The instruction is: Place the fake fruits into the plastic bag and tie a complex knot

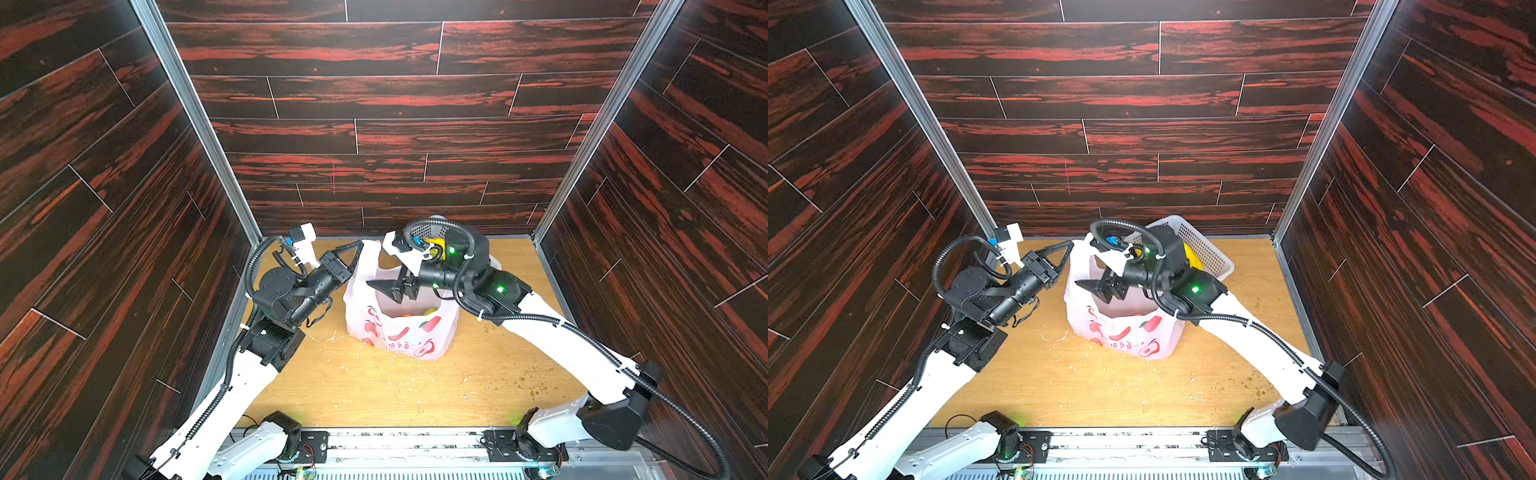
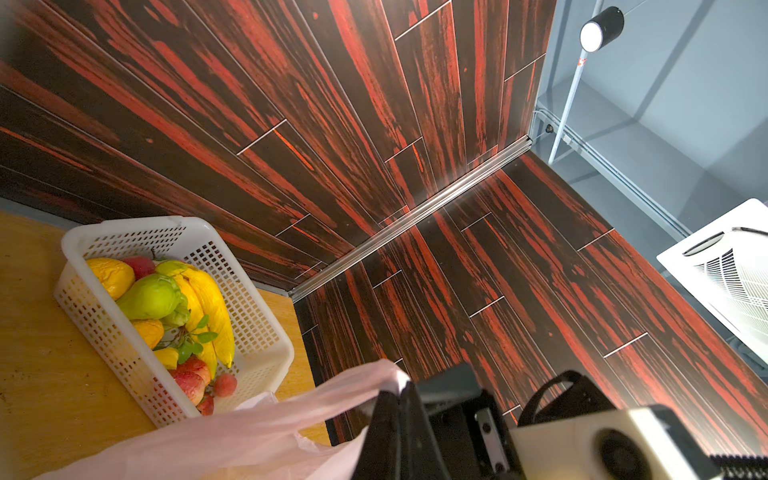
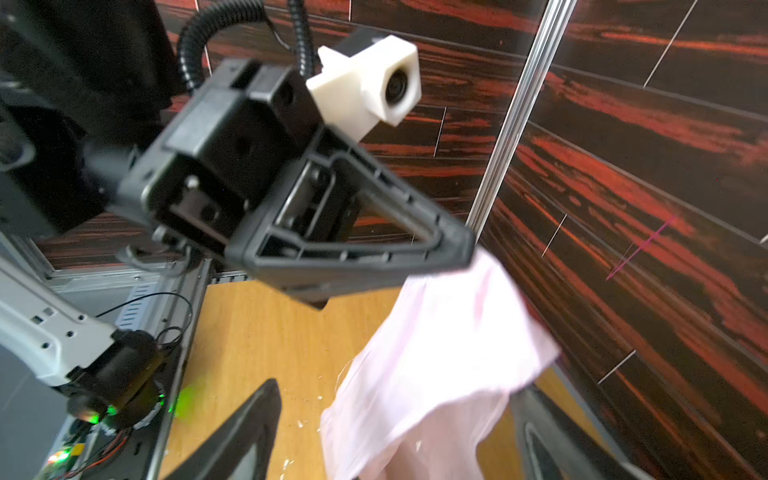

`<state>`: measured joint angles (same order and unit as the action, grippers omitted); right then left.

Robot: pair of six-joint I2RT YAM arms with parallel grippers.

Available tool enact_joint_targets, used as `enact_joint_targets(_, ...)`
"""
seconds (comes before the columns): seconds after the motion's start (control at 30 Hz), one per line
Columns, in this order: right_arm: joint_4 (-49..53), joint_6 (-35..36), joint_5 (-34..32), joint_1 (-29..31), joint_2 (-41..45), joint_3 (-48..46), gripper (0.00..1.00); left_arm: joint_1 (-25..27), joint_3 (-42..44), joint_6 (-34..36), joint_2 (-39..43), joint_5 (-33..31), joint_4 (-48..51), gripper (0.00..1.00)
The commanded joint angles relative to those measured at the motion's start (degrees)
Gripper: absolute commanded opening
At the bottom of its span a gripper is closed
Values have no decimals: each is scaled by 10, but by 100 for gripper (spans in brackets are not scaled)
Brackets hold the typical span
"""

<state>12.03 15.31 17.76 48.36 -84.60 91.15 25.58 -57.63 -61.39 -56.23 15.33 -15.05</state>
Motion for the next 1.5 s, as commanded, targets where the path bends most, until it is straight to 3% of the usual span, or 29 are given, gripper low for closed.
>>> enact_joint_targets(0.0,7,18,18,-5,-22,25,87,2,6,-8,10,7,-27,0)
enact_joint_targets(0.13,11,16,45,-11,-38,38,77,2,7,-10,11,10,-29,0)
enact_joint_targets(0.3,12,7,57,-17,-55,58,51,2,7,-12,11,16,-32,0)
enact_joint_targets(0.4,21,7,45,-21,-66,72,50,2,7,-12,11,20,-33,0)
enact_joint_targets(0.6,7,-10,77,-47,-63,68,61,2,9,-11,13,21,-34,0)
enact_joint_targets(0.83,28,-8,118,-46,-93,98,53,2,4,-13,4,31,-38,0)
enact_joint_targets(0.93,30,-10,130,-46,-96,105,39,2,4,-12,3,32,-38,0)
enact_joint_targets(1.1,42,1,118,-49,-84,98,0,1,0,7,12,26,-26,0)
enact_joint_targets(1.13,38,-1,121,-50,-80,92,0,1,-5,23,15,23,-10,3)
enact_joint_targets(1.27,40,-5,131,-57,-64,81,0,-8,-37,110,39,4,89,42)
enact_joint_targets(1.37,41,-12,147,-71,-52,70,0,-18,-60,182,65,-38,175,63)
enact_joint_targets(1.47,44,-17,176,-81,-43,66,0,-26,-50,274,90,-42,194,82)
